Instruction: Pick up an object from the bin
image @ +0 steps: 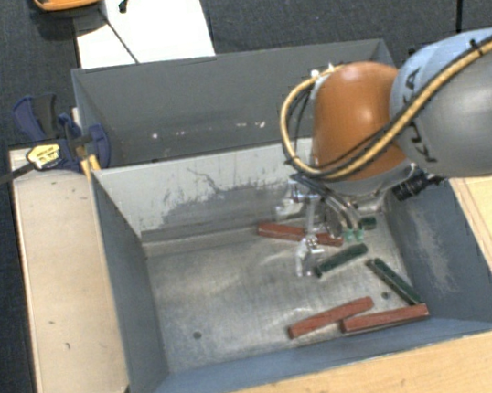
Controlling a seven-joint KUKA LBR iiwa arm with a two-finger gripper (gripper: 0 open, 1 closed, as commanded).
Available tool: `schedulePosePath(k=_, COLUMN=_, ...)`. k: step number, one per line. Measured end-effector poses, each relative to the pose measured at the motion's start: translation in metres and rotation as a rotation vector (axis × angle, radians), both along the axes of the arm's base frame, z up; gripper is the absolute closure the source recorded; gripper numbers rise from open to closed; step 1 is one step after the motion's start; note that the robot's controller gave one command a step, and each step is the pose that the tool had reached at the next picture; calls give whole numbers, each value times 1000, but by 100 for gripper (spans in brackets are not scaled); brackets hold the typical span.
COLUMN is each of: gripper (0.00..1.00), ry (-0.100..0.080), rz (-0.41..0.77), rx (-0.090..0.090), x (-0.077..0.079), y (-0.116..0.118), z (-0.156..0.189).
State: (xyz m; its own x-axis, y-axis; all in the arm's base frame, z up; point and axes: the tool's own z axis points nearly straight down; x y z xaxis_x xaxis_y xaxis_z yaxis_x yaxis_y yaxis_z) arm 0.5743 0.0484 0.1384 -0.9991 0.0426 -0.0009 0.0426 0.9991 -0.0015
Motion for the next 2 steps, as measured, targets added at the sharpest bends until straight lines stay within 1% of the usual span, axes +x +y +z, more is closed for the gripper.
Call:
schedulePosePath(k=1, gripper=100, ry=-2, rz=23, rx=2, x=-22, y=-42, z=-53)
schedulePosePath(k=2, gripper=0, ry=-1, rz=20, rx=2, x=-22, y=-42, z=-53)
